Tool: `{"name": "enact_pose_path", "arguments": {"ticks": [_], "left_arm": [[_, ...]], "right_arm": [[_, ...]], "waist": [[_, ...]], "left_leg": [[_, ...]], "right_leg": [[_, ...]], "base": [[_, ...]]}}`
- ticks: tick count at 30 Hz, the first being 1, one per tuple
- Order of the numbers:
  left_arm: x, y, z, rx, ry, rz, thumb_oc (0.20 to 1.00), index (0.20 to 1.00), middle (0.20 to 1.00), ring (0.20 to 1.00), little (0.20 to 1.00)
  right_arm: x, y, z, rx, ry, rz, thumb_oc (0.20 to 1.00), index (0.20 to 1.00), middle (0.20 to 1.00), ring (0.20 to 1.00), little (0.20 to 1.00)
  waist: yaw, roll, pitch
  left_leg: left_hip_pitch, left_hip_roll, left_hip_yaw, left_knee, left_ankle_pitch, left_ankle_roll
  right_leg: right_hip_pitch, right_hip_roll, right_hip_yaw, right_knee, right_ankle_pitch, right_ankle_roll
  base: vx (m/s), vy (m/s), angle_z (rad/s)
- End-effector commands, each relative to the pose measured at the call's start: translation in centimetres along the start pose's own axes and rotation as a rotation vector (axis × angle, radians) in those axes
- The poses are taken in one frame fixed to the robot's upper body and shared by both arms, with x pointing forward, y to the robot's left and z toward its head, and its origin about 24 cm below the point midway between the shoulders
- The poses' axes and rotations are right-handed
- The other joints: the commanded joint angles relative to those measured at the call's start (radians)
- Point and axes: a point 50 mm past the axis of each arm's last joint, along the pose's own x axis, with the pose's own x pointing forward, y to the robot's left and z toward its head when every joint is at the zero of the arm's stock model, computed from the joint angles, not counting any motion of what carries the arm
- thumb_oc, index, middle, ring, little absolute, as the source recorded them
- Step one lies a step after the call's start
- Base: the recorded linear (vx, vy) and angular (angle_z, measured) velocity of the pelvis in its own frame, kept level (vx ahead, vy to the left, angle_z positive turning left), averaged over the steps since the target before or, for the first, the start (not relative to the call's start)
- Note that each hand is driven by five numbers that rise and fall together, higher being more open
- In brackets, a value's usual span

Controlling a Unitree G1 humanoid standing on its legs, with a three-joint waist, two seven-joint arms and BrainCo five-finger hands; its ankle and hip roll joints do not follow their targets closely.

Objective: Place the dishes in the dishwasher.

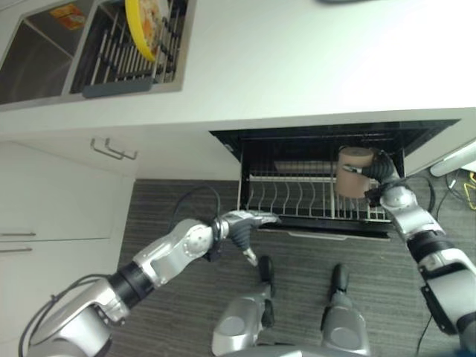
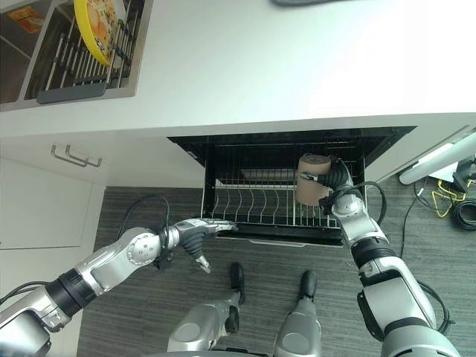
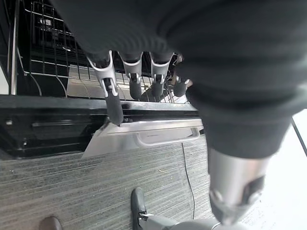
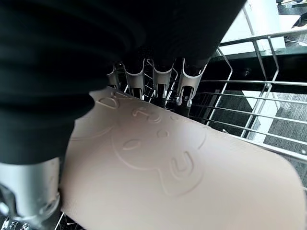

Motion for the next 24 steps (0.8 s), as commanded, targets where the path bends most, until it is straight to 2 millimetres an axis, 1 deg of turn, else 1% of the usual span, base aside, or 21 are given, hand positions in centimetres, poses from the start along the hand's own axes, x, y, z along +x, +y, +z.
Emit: {"name": "enact_pose_path", "arguments": {"ticks": [1, 9, 14, 15, 16, 20, 24], "left_arm": [[0.1, 1.1, 0.9, 0.048, -0.053, 0.046, 1.0, 1.0, 1.0, 1.0, 1.0], [0.3, 1.7, 1.3, 0.063, -0.07, 0.059, 1.0, 1.0, 1.0, 1.0, 1.0], [0.5, 2.3, 1.6, 0.077, -0.072, 0.092, 1.0, 1.0, 1.0, 1.0, 1.0], [0.5, 2.4, 1.6, 0.081, -0.073, 0.098, 1.0, 1.0, 1.0, 1.0, 1.0], [0.5, 2.5, 1.6, 0.081, -0.075, 0.099, 1.0, 1.0, 1.0, 1.0, 1.0], [0.5, 2.6, 1.8, 0.072, -0.085, 0.093, 1.0, 1.0, 1.0, 1.0, 1.0], [0.5, 2.0, 2.0, 0.062, -0.098, 0.075, 1.0, 1.0, 1.0, 1.0, 1.0]], "right_arm": [[1.2, -1.5, 3.8, -0.005, -0.112, -0.065, 0.2, 0.2, 0.2, 0.2, 0.2], [1.7, -2.1, 3.1, 0.022, -0.042, -0.107, 0.2, 0.2, 0.2, 0.2, 0.2], [1.8, -1.8, 2.3, 0.025, 0.005, -0.127, 0.2, 0.2, 0.2, 0.2, 0.2], [1.7, -1.9, 2.0, 0.022, 0.016, -0.147, 0.567, 0.567, 0.567, 0.567, 0.567], [1.7, -2.0, 1.7, 0.021, 0.026, -0.151, 1.0, 1.0, 1.0, 1.0, 1.0], [1.8, -2.2, 2.2, 0.019, 0.005, -0.183, 1.0, 1.0, 1.0, 1.0, 1.0], [1.6, -2.4, 2.5, 0.012, -0.026, -0.237, 1.0, 1.0, 1.0, 1.0, 1.0]], "waist": [[0.011, -0.043, 0.005], [0.016, -0.022, 0.025], [0.014, -0.005, 0.038], [0.014, 0.0, 0.04], [0.013, 0.003, 0.041], [0.011, 0.008, 0.043], [0.007, 0.005, 0.044]], "left_leg": [[-0.055, 0.027, -0.016, 0.065, -0.029, -0.044], [-0.074, 0.02, -0.015, 0.068, -0.024, -0.043], [-0.08, 0.014, -0.011, 0.067, -0.022, -0.042], [-0.081, 0.013, -0.011, 0.068, -0.021, -0.041], [-0.081, 0.011, -0.011, 0.069, -0.021, -0.041], [-0.082, 0.008, -0.008, 0.069, -0.021, -0.039], [-0.081, 0.01, -0.006, 0.074, -0.023, -0.039]], "right_leg": [[-0.067, -0.109, -0.017, 0.114, -0.002, 0.042], [-0.095, -0.117, -0.019, 0.128, -0.001, 0.044], [-0.107, -0.125, -0.018, 0.136, 0.001, 0.047], [-0.11, -0.127, -0.017, 0.138, 0.002, 0.047], [-0.111, -0.128, -0.016, 0.14, 0.002, 0.046], [-0.115, -0.131, -0.014, 0.143, 0.002, 0.047], [-0.115, -0.129, -0.012, 0.148, -0.001, 0.047]], "base": [[0.0, 0.0, 0.0], [-0.01, 0.004, 0.0], [-0.01, 0.024, 0.0], [0.0, 0.06, -0.01], [0.01, 0.046, -0.01], [0.0, 0.008, 0.0], [0.0, 0.0, 0.0]]}}
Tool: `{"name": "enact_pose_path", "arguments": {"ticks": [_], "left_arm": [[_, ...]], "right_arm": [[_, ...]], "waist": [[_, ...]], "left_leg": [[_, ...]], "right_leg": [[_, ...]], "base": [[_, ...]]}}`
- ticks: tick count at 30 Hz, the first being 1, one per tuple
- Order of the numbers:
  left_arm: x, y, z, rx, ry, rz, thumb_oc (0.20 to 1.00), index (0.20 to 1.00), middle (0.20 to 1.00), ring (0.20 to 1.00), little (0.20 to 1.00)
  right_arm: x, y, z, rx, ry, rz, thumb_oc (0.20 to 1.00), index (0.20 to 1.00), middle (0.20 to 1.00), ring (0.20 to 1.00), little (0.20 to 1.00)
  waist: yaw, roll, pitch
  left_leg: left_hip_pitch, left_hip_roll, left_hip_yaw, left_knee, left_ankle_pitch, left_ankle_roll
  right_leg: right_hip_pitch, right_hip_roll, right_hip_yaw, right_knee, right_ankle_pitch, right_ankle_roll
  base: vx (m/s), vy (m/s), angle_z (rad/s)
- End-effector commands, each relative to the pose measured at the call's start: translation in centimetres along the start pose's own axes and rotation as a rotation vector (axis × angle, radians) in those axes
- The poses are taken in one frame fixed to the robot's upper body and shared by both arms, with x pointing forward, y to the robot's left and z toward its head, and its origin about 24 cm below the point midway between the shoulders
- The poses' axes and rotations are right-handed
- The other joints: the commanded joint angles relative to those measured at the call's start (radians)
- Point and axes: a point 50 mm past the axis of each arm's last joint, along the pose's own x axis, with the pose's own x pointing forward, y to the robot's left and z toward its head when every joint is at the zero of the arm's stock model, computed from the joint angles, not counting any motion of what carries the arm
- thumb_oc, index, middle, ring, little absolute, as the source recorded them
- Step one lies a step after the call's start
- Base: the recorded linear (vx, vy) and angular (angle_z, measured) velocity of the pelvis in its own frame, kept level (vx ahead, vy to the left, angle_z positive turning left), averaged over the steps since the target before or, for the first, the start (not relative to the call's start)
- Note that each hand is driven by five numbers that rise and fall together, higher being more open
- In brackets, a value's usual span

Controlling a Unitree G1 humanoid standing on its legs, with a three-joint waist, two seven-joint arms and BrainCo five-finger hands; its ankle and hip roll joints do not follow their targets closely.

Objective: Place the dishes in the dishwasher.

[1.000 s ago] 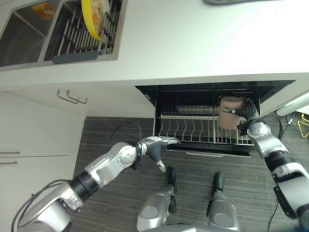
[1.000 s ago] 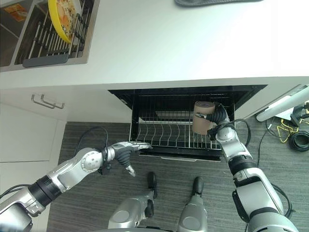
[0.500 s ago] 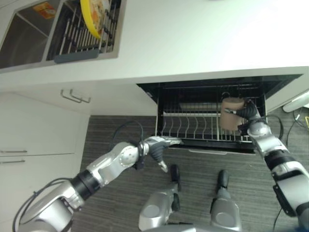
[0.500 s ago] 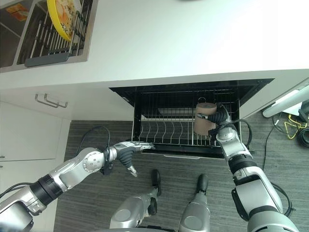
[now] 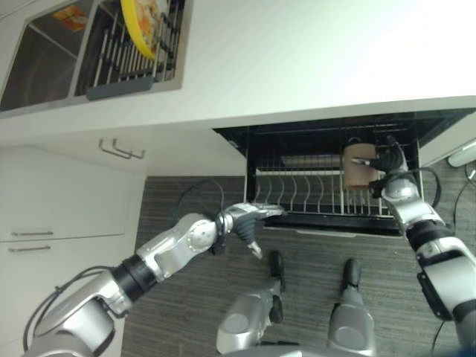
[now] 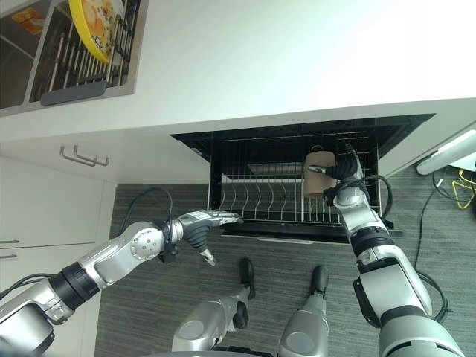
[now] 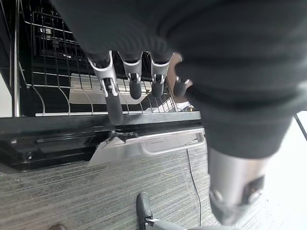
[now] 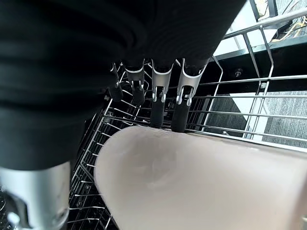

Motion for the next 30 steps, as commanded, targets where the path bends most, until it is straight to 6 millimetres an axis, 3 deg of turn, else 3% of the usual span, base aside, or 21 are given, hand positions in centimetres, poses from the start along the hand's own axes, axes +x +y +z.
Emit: {"name": "enact_pose_path", "arguments": {"ticks": [1, 9, 14, 19, 22, 23, 25, 30], "left_arm": [[0.2, 0.8, 1.4, 0.024, -0.071, 0.032, 1.0, 1.0, 1.0, 1.0, 1.0], [0.2, -0.2, 1.2, 0.015, -0.053, 0.033, 1.0, 1.0, 1.0, 1.0, 1.0], [0.1, -1.7, 1.0, -0.033, -0.023, 0.039, 1.0, 1.0, 1.0, 1.0, 1.0], [-0.3, -3.2, 0.4, -0.12, 0.029, 0.08, 1.0, 1.0, 1.0, 1.0, 1.0], [-1.3, -5.1, -1.0, -0.217, 0.126, 0.165, 1.0, 1.0, 1.0, 1.0, 1.0], [-1.6, -5.3, -1.2, -0.226, 0.142, 0.179, 1.0, 1.0, 1.0, 1.0, 1.0], [-1.9, -5.5, -1.5, -0.236, 0.155, 0.196, 1.0, 1.0, 1.0, 1.0, 1.0], [-4.5, -4.5, -2.6, -0.281, 0.169, 0.499, 1.0, 1.0, 1.0, 1.0, 1.0]], "right_arm": [[0.7, -0.8, 1.9, 0.013, -0.047, -0.076, 1.0, 1.0, 1.0, 1.0, 1.0], [0.3, -0.9, 2.2, 0.113, -0.081, -0.129, 1.0, 1.0, 1.0, 1.0, 1.0], [-1.0, -0.2, 2.1, 0.485, -0.057, -0.228, 1.0, 1.0, 1.0, 1.0, 1.0], [-4.0, 0.6, 2.6, 0.654, -0.154, -0.254, 1.0, 1.0, 1.0, 1.0, 1.0], [-8.9, 0.2, 1.4, 0.782, -0.263, -0.219, 1.0, 1.0, 1.0, 1.0, 1.0], [-9.7, 0.1, 1.3, 0.785, -0.286, -0.204, 1.0, 1.0, 1.0, 1.0, 1.0], [-10.3, -0.1, 1.3, 0.787, -0.308, -0.188, 1.0, 1.0, 1.0, 1.0, 1.0], [-13.7, -1.9, 2.0, 0.772, -0.497, -0.056, 1.0, 1.0, 1.0, 1.0, 1.0]], "waist": [[0.009, -0.035, 0.024], [0.007, -0.039, 0.018], [-0.017, -0.038, -0.007], [-0.054, -0.047, -0.036], [-0.107, -0.062, -0.064], [-0.115, -0.066, -0.068], [-0.123, -0.072, -0.071], [-0.154, -0.123, -0.104]], "left_leg": [[-0.073, 0.027, -0.007, 0.074, -0.023, -0.039], [-0.06, 0.024, -0.01, 0.094, -0.041, -0.035], [-0.022, 0.026, 0.004, 0.097, -0.056, -0.034], [0.015, 0.03, 0.027, 0.094, -0.064, -0.026], [0.044, 0.035, 0.058, 0.096, -0.071, -0.02], [0.045, 0.037, 0.064, 0.097, -0.072, -0.02], [0.046, 0.04, 0.069, 0.099, -0.072, -0.02], [0.062, 0.059, 0.098, 0.096, -0.075, -0.023]], "right_leg": [[-0.105, -0.109, -0.014, 0.148, -0.002, 0.038], [-0.089, -0.107, -0.01, 0.153, -0.01, 0.034], [-0.051, -0.108, 0.001, 0.142, -0.016, 0.035], [-0.024, -0.106, 0.02, 0.136, -0.02, 0.036], [-0.009, -0.105, 0.043, 0.136, -0.021, 0.042], [-0.009, -0.105, 0.047, 0.137, -0.021, 0.043], [-0.009, -0.104, 0.05, 0.138, -0.022, 0.044], [0.006, -0.091, 0.047, 0.127, -0.023, 0.049]], "base": [[0.0, 0.0, 0.0], [0.01, -0.001, 0.0], [0.08, 0.036, -0.05], [0.08, 0.043, -0.08], [0.12, 0.068, -0.14], [0.05, 0.024, -0.16], [0.0, -0.016, -0.23], [0.0, -0.065, -0.13]]}}
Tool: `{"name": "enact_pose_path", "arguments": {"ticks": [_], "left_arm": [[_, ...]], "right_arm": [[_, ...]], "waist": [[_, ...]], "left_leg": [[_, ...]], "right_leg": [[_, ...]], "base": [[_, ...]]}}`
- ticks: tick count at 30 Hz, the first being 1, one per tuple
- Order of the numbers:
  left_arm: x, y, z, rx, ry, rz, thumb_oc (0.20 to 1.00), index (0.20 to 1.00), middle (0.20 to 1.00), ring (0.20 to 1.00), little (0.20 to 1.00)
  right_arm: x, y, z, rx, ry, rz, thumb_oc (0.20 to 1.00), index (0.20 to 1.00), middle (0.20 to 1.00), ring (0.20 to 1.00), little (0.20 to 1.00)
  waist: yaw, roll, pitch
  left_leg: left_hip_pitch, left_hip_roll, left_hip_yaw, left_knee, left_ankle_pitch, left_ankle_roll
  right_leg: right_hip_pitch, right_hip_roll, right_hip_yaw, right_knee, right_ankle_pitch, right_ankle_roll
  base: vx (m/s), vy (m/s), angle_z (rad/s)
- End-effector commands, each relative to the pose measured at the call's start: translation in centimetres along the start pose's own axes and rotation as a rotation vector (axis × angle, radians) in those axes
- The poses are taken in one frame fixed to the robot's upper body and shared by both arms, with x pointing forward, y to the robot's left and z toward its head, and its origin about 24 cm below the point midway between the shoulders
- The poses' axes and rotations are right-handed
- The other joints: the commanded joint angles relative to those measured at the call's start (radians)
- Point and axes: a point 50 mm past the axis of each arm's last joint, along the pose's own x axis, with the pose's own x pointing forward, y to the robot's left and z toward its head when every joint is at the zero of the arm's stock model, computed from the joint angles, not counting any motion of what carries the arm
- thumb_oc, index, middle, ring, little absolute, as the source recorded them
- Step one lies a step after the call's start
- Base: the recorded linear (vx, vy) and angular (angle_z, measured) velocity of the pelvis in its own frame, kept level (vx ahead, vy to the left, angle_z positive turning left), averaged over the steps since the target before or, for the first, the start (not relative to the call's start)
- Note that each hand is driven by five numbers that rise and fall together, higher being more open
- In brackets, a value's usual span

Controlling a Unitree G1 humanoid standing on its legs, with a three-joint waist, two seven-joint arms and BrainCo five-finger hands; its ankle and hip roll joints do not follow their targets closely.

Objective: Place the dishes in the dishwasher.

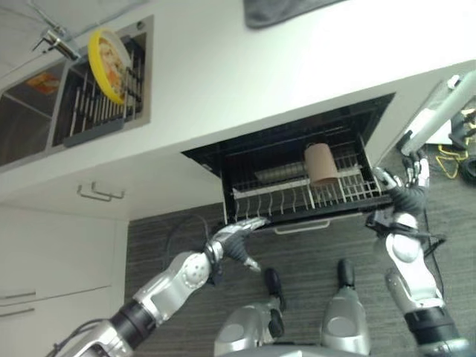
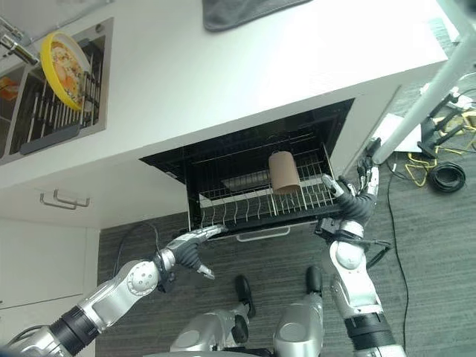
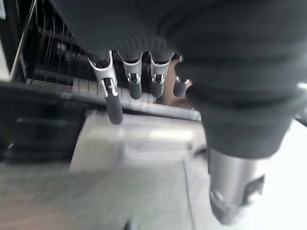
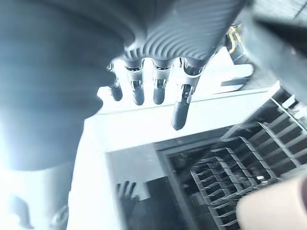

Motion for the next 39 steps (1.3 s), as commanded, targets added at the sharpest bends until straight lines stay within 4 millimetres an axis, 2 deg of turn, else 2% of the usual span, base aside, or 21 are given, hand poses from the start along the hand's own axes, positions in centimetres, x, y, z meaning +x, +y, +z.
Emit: {"name": "enact_pose_path", "arguments": {"ticks": [1, 4, 6, 10, 15, 16, 18, 19, 21, 23, 25, 28, 33, 37, 38, 39], "left_arm": [[-1.5, 2.3, -0.2, 0.002, -0.073, 0.213, 1.0, 1.0, 1.0, 1.0, 1.0], [-2.7, 3.1, -0.4, -0.002, -0.094, 0.331, 1.0, 1.0, 1.0, 1.0, 1.0], [-3.9, 3.9, -1.1, -0.039, -0.072, 0.471, 1.0, 1.0, 1.0, 1.0, 1.0], [-5.4, 6.2, -2.4, -0.077, -0.05, 0.697, 1.0, 1.0, 1.0, 1.0, 1.0], [-6.7, 7.8, -3.1, -0.063, -0.054, 0.815, 1.0, 1.0, 1.0, 1.0, 1.0], [-7.2, 8.3, -3.2, -0.073, -0.06, 0.861, 1.0, 1.0, 1.0, 1.0, 1.0], [-7.5, 8.7, -3.2, -0.105, -0.078, 0.909, 1.0, 1.0, 1.0, 1.0, 1.0], [-7.6, 8.8, -3.2, -0.12, -0.082, 0.921, 1.0, 1.0, 1.0, 1.0, 1.0], [-8.4, 9.9, -2.7, -0.366, -0.19, 1.057, 1.0, 1.0, 1.0, 1.0, 1.0], [-8.5, 10.1, -2.6, -0.439, -0.22, 1.084, 1.0, 1.0, 1.0, 1.0, 1.0], [-8.6, 10.6, -2.1, -0.517, -0.285, 1.126, 1.0, 1.0, 1.0, 1.0, 1.0], [-8.3, 11.6, -1.0, -0.563, -0.383, 1.161, 1.0, 1.0, 1.0, 1.0, 1.0], [-7.5, 13.0, 0.6, -0.552, -0.466, 1.128, 1.0, 1.0, 1.0, 1.0, 1.0], [-7.3, 13.8, 1.5, -0.529, -0.5, 1.082, 1.0, 1.0, 1.0, 1.0, 1.0], [-2.6, 10.4, 2.3, -0.82, -0.49, 0.607, 1.0, 1.0, 1.0, 1.0, 1.0], [-2.5, 10.6, 2.5, -0.8, -0.5, 0.606, 1.0, 1.0, 1.0, 1.0, 1.0]], "right_arm": [[-0.6, 1.2, 1.9, 0.071, -0.129, 0.159, 1.0, 1.0, 1.0, 1.0, 1.0], [-1.8, 0.3, 1.5, 0.292, -0.05, 0.224, 1.0, 1.0, 1.0, 1.0, 1.0], [-2.4, -1.1, 2.0, 0.387, -0.107, 0.192, 1.0, 1.0, 1.0, 1.0, 1.0], [-2.7, -3.5, 3.0, 0.362, -0.201, 0.06, 1.0, 1.0, 1.0, 1.0, 1.0], [-2.9, -6.9, 1.5, 0.324, -0.15, -0.162, 1.0, 1.0, 1.0, 1.0, 1.0], [-3.3, -8.2, 0.6, 0.333, -0.098, -0.239, 1.0, 1.0, 1.0, 1.0, 1.0], [-3.5, -8.6, 0.1, 0.315, -0.087, -0.248, 1.0, 1.0, 1.0, 1.0, 1.0], [-3.4, -8.5, 0.1, 0.305, -0.09, -0.237, 1.0, 1.0, 1.0, 1.0, 1.0], [-2.8, -6.3, 1.0, 0.206, -0.13, -0.042, 1.0, 1.0, 1.0, 1.0, 1.0], [-2.6, -5.4, 1.1, 0.208, -0.125, 0.024, 1.0, 1.0, 1.0, 1.0, 1.0], [-2.4, -3.6, 1.1, 0.25, -0.104, 0.198, 1.0, 1.0, 1.0, 1.0, 1.0], [-1.8, -0.8, 1.7, 0.223, -0.125, 0.398, 1.0, 1.0, 1.0, 1.0, 1.0], [-1.0, 0.5, 2.2, 0.176, -0.13, 0.463, 1.0, 1.0, 1.0, 1.0, 1.0], [-1.1, 0.9, 2.4, 0.138, -0.115, 0.484, 1.0, 1.0, 1.0, 1.0, 1.0], [0.9, 3.4, 2.5, 0.27, -0.118, 0.527, 1.0, 1.0, 1.0, 1.0, 1.0], [0.8, 3.5, 2.5, 0.28, -0.125, 0.531, 1.0, 1.0, 1.0, 1.0, 1.0]], "waist": [[0.013, -0.109, -0.105], [0.015, -0.142, -0.137], [0.021, -0.17, -0.176], [0.025, -0.201, -0.234], [0.033, -0.217, -0.282], [0.034, -0.221, -0.3], [0.036, -0.222, -0.312], [0.037, -0.222, -0.314], [0.047, -0.224, -0.33], [0.05, -0.225, -0.332], [0.057, -0.228, -0.338], [0.075, -0.232, -0.348], [0.089, -0.234, -0.355], [0.091, -0.242, -0.351], [0.065, -0.209, -0.34], [0.067, -0.205, -0.341]], "left_leg": [[-0.024, 0.052, 0.032, 0.095, -0.065, -0.036], [-0.008, 0.065, 0.042, 0.098, -0.069, -0.037], [0.01, 0.076, 0.046, 0.103, -0.076, -0.038], [0.041, 0.088, 0.051, 0.111, -0.091, -0.039], [0.07, 0.09, 0.046, 0.111, -0.101, -0.041], [0.083, 0.088, 0.039, 0.109, -0.107, -0.039], [0.091, 0.087, 0.034, 0.11, -0.111, -0.039], [0.093, 0.087, 0.033, 0.11, -0.111, -0.038], [0.102, 0.085, 0.018, 0.111, -0.115, -0.038], [0.103, 0.085, 0.015, 0.111, -0.115, -0.039], [0.106, 0.086, 0.011, 0.112, -0.113, -0.041], [0.104, 0.086, 0.002, 0.111, -0.105, -0.045], [0.105, 0.066, -0.02, 0.081, -0.091, -0.035], [0.104, 0.017, -0.056, 0.059, -0.098, 0.003], [-0.014, 0.019, -0.046, 0.307, -0.069, -0.029], [-0.009, 0.009, -0.077, 0.271, -0.064, -0.03]], "right_leg": [[0.005, -0.091, -0.04, 0.047, -0.013, 0.042], [0.022, -0.078, -0.04, 0.04, -0.014, 0.038], [0.043, -0.063, -0.045, 0.034, -0.021, 0.033], [0.077, -0.039, -0.045, 0.022, -0.033, 0.021], [0.108, -0.019, -0.045, 0.01, -0.039, 0.008], [0.119, -0.011, -0.041, 0.008, -0.041, 0.004], [0.127, -0.005, -0.04, 0.007, -0.042, 0.0], [0.128, -0.004, -0.04, 0.006, -0.042, 0.0], [0.137, 0.004, -0.037, 0.005, -0.042, -0.008], [0.14, 0.005, -0.039, 0.003, -0.043, -0.011], [0.144, 0.006, -0.045, 0.004, -0.043, -0.013], [0.151, -0.002, -0.073, 0.013, -0.044, -0.013], [0.151, -0.018, -0.097, 0.058, -0.045, 0.001], [0.107, -0.04, -0.066, 0.167, 0.008, 0.023], [0.071, 0.152, 0.054, 0.131, -0.118, -0.109], [0.066, 0.153, 0.061, 0.131, -0.11, -0.102]], "base": [[0.01, -0.092, -0.12], [0.04, -0.117, -0.03], [0.09, -0.153, 0.0], [0.07, -0.104, 0.0], [0.05, -0.073, -0.01], [0.04, -0.074, 0.0], [0.03, -0.053, -0.02], [0.01, -0.037, -0.04], [-0.01, -0.007, -0.02], [0.0, 0.0, 0.0], [0.0, 0.0, 0.0], [-0.06, 0.102, 0.01], [-0.04, 0.157, 0.1], [-0.04, 0.179, 0.2], [-0.07, 0.11, 0.13], [-0.1, 0.087, 0.08]]}}
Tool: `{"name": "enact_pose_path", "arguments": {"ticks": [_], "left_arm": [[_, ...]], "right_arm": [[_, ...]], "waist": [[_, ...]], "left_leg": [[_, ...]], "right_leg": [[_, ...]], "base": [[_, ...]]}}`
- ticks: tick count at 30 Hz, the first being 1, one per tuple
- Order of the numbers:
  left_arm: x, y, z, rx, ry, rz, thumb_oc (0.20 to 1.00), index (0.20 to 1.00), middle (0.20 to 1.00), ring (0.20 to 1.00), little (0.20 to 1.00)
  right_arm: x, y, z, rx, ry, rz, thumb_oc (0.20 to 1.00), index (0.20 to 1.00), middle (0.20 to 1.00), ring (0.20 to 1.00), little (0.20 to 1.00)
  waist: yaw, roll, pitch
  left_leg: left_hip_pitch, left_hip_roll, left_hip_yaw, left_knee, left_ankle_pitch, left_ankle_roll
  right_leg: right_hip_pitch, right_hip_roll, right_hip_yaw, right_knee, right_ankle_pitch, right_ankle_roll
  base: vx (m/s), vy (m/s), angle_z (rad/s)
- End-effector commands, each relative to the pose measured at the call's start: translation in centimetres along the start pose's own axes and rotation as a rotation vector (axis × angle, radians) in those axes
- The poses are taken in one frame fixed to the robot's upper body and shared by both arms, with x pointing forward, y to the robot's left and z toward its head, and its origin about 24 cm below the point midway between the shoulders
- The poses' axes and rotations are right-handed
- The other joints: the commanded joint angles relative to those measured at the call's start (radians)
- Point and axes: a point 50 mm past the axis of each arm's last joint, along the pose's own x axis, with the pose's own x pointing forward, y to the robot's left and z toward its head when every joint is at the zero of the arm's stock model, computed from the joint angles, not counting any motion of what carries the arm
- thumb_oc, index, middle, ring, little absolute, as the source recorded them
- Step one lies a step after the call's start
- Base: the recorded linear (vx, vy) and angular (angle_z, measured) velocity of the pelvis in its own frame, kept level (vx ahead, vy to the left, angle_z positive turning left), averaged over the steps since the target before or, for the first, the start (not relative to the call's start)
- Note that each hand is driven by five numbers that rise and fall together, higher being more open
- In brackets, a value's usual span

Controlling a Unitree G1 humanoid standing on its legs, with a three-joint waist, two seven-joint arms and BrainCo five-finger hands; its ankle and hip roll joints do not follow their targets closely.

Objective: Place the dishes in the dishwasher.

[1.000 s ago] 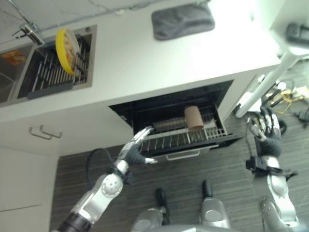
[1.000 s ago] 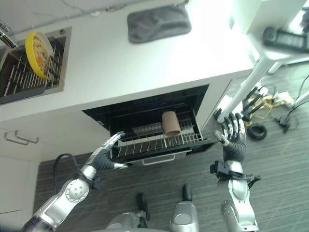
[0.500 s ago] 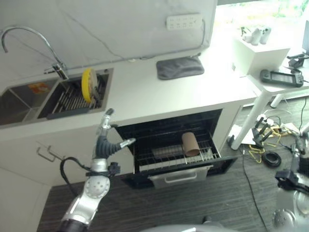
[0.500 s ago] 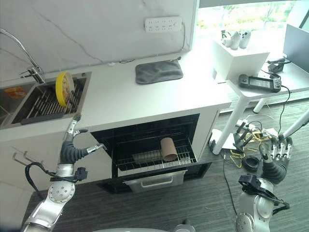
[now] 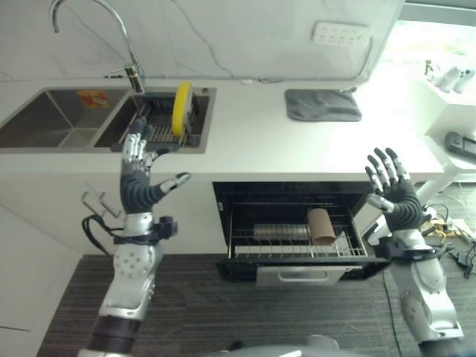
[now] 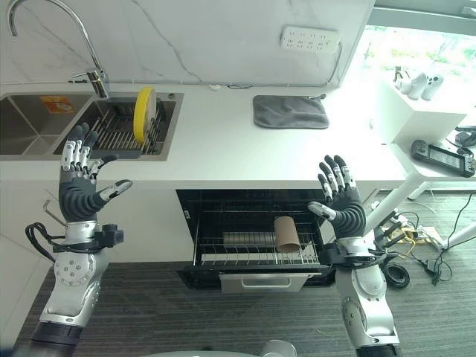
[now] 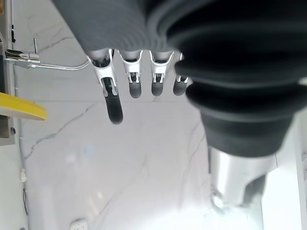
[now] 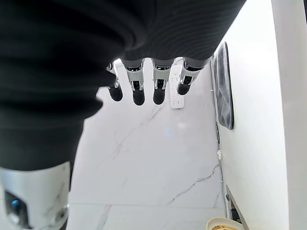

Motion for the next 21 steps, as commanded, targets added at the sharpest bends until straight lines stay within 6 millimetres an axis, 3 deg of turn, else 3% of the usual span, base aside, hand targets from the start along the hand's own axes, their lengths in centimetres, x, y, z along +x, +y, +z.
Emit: {"name": "enact_pose_path", "arguments": {"ticks": [1, 4, 6, 11, 13, 14, 15, 17, 19, 20, 21], "left_arm": [[1.7, -3.9, -0.5, -0.2, 0.055, -0.258, 1.0, 1.0, 1.0, 1.0, 1.0], [2.4, -4.1, -0.3, -0.184, 0.035, -0.247, 1.0, 1.0, 1.0, 1.0, 1.0], [2.5, -4.1, -0.5, -0.174, 0.046, -0.233, 1.0, 1.0, 1.0, 1.0, 1.0], [1.6, -3.3, -0.9, -0.133, 0.094, -0.222, 1.0, 1.0, 1.0, 1.0, 1.0], [1.6, -3.1, -1.1, -0.126, 0.1, -0.226, 1.0, 1.0, 1.0, 1.0, 1.0], [1.4, -3.2, -1.0, -0.136, 0.094, -0.246, 1.0, 1.0, 1.0, 1.0, 1.0], [1.4, -3.3, -1.0, -0.14, 0.1, -0.247, 1.0, 1.0, 1.0, 1.0, 1.0], [1.2, -3.5, -1.3, -0.155, 0.119, -0.248, 1.0, 1.0, 1.0, 1.0, 1.0], [1.1, -3.3, -1.3, -0.14, 0.123, -0.254, 1.0, 1.0, 1.0, 1.0, 1.0], [1.0, -3.1, -1.1, -0.1, 0.113, -0.254, 1.0, 1.0, 1.0, 1.0, 1.0], [1.0, -3.1, -1.0, -0.082, 0.107, -0.259, 1.0, 1.0, 1.0, 1.0, 1.0]], "right_arm": [[3.5, 1.5, 2.4, 0.056, -0.172, 0.097, 1.0, 1.0, 1.0, 1.0, 1.0], [3.6, 1.9, 2.3, 0.066, -0.162, 0.094, 1.0, 1.0, 1.0, 1.0, 1.0], [3.6, 1.9, 2.1, 0.095, -0.153, 0.08, 1.0, 1.0, 1.0, 1.0, 1.0], [3.1, 2.1, 1.9, 0.135, -0.125, 0.113, 1.0, 1.0, 1.0, 1.0, 1.0], [2.8, 1.8, 1.5, 0.161, -0.086, 0.107, 1.0, 1.0, 1.0, 1.0, 1.0], [2.4, 1.3, 1.9, 0.118, -0.117, 0.108, 1.0, 1.0, 1.0, 1.0, 1.0], [2.4, 1.1, 2.2, 0.106, -0.132, 0.103, 1.0, 1.0, 1.0, 1.0, 1.0], [2.7, 0.6, 2.5, 0.105, -0.137, 0.081, 1.0, 1.0, 1.0, 1.0, 1.0], [3.3, 0.6, 2.9, 0.109, -0.158, 0.078, 1.0, 1.0, 1.0, 1.0, 1.0], [3.4, 0.7, 3.2, 0.131, -0.166, 0.091, 1.0, 1.0, 1.0, 1.0, 1.0], [3.4, 0.7, 3.3, 0.127, -0.167, 0.093, 1.0, 1.0, 1.0, 1.0, 1.0]], "waist": [[-0.028, 0.052, -0.019], [-0.031, 0.056, -0.03], [-0.03, 0.056, -0.038], [-0.019, 0.055, -0.051], [-0.029, 0.046, -0.053], [-0.035, 0.029, -0.043], [-0.031, 0.022, -0.035], [-0.03, 0.014, -0.028], [-0.025, 0.029, -0.033], [-0.02, 0.044, -0.034], [-0.021, 0.049, -0.033]], "left_leg": [[-0.077, 0.102, -0.04, 0.203, -0.029, -0.122], [-0.048, 0.085, -0.068, 0.103, -0.036, -0.115], [-0.043, 0.073, -0.095, 0.089, -0.039, -0.109], [-0.038, 0.063, -0.089, 0.091, -0.048, -0.097], [-0.052, 0.051, -0.041, 0.18, -0.083, -0.1], [-0.124, 0.056, 0.019, 0.375, -0.064, -0.121], [-0.15, 0.068, 0.024, 0.43, -0.041, -0.134], [-0.171, 0.137, 0.005, 0.495, -0.023, -0.151], [-0.121, 0.231, -0.062, 0.393, 0.023, -0.166], [-0.072, 0.307, -0.13, 0.254, 0.091, -0.194], [-0.061, 0.339, -0.143, 0.208, 0.119, -0.205]], "right_leg": [[0.107, 0.246, 0.035, -0.165, -0.042, -0.134], [0.118, 0.245, 0.042, -0.209, -0.026, -0.122], [0.118, 0.249, 0.058, -0.228, -0.018, -0.12], [0.13, 0.254, 0.06, -0.246, -0.022, -0.125], [0.129, 0.247, 0.059, -0.243, -0.022, -0.126], [0.142, 0.227, 0.031, -0.261, -0.016, -0.144], [0.147, 0.219, 0.021, -0.266, -0.013, -0.15], [0.137, 0.2, 0.007, -0.255, -0.01, -0.154], [0.119, 0.179, 0.028, -0.221, -0.016, -0.136], [0.12, 0.153, 0.06, -0.202, -0.027, -0.109], [0.121, 0.137, 0.069, -0.19, -0.035, -0.099]], "base": [[-0.08, 0.035, -0.01], [-0.09, 0.01, -0.05], [-0.06, -0.019, 0.01], [-0.04, -0.043, -0.08], [-0.04, -0.044, 0.02], [-0.06, -0.005, 0.3], [-0.08, 0.059, 0.63], [-0.03, 0.258, 0.73], [0.07, 0.601, 0.22], [0.11, 0.789, 0.09], [0.09, 0.801, -0.13]]}}
